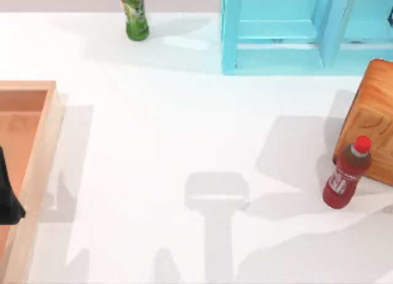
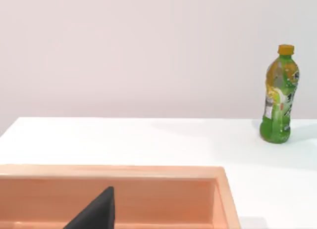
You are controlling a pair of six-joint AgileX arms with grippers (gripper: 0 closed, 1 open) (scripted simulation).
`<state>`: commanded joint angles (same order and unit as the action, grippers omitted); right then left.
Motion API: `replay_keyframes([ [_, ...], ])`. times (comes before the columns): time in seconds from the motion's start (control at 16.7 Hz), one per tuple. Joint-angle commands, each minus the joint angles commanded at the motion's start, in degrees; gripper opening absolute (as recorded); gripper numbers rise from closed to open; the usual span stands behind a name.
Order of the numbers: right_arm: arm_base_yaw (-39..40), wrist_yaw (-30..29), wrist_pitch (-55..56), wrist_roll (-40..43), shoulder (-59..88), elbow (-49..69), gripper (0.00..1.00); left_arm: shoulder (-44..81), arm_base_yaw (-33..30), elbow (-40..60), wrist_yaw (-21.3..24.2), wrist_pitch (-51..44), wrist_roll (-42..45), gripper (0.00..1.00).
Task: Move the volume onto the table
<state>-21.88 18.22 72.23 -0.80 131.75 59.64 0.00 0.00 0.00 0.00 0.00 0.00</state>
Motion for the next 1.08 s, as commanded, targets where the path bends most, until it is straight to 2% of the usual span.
replay_keyframes([
  [0.42,2.3,-2.4,-7.7,0.1,8.9,16.5,1.0,0.0,0.0,0.0,0.0,0.0,0.0,1.0],
  [0.78,2.6,-2.7,-8.2,0.1,9.9,18.0,1.0,0.0,0.0,0.0,0.0,0.0,0.0,1.0],
  [1.08,2.6,-2.7,-8.2,0.1,9.9,18.0,0.62,0.0,0.0,0.0,0.0,0.0,0.0,1.0],
])
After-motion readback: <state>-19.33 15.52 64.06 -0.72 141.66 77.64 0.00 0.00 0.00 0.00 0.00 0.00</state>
